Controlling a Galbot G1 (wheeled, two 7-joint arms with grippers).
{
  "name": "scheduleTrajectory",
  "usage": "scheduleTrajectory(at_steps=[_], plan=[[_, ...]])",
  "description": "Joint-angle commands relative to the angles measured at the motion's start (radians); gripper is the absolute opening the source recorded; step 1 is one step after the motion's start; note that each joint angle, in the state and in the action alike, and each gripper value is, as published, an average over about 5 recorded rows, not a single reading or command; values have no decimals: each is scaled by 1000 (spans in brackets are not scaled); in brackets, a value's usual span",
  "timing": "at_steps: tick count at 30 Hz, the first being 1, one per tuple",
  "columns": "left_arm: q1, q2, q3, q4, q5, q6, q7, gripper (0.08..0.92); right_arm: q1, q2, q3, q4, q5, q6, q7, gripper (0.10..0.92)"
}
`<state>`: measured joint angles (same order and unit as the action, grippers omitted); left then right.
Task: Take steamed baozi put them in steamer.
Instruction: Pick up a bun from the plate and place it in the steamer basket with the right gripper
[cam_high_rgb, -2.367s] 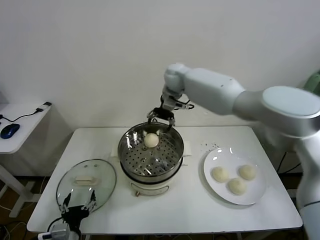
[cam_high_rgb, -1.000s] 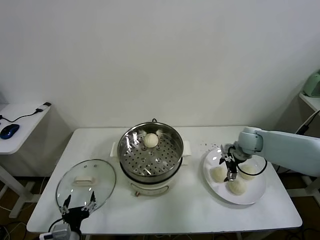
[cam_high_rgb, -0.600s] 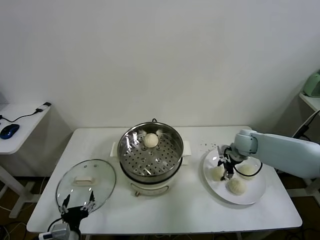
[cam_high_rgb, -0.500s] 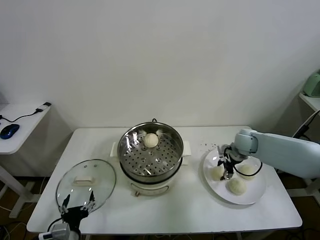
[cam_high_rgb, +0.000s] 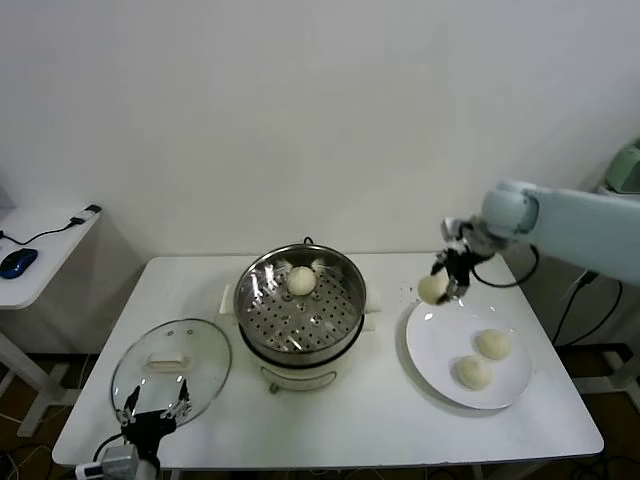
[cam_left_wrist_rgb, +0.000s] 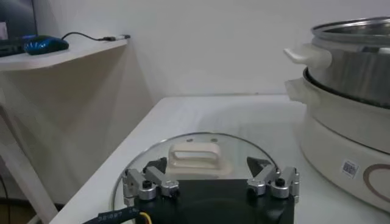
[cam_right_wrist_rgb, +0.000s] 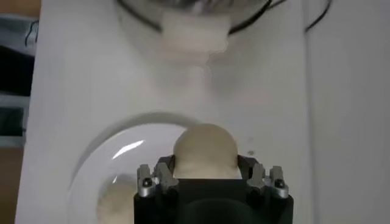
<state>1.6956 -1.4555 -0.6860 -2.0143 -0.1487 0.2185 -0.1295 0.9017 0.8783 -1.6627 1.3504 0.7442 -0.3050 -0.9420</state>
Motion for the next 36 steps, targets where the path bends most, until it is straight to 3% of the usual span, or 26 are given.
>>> scheduleTrajectory(at_steps=[1, 7, 12, 24, 32, 36], plan=[[0, 0, 0, 1, 0, 0, 0, 823, 245, 196, 17, 63, 255, -49, 2, 679], [1, -4, -1, -13, -6, 7, 0, 823, 108, 423, 93, 71, 329, -144, 125, 679], [0, -10, -1, -20, -6, 9, -1, 823, -42, 524, 84, 21, 313, -195, 211, 679], [8, -17, 4, -15, -6, 4, -7, 823, -293, 625, 111, -192, 205, -238, 275, 679], [8, -16, 5, -9, -8, 4, -10, 823, -356, 649, 109, -249, 139, -235, 277, 680], [6, -15, 6, -8, -8, 4, -11, 823, -368, 645, 115, -263, 128, -233, 286, 720]])
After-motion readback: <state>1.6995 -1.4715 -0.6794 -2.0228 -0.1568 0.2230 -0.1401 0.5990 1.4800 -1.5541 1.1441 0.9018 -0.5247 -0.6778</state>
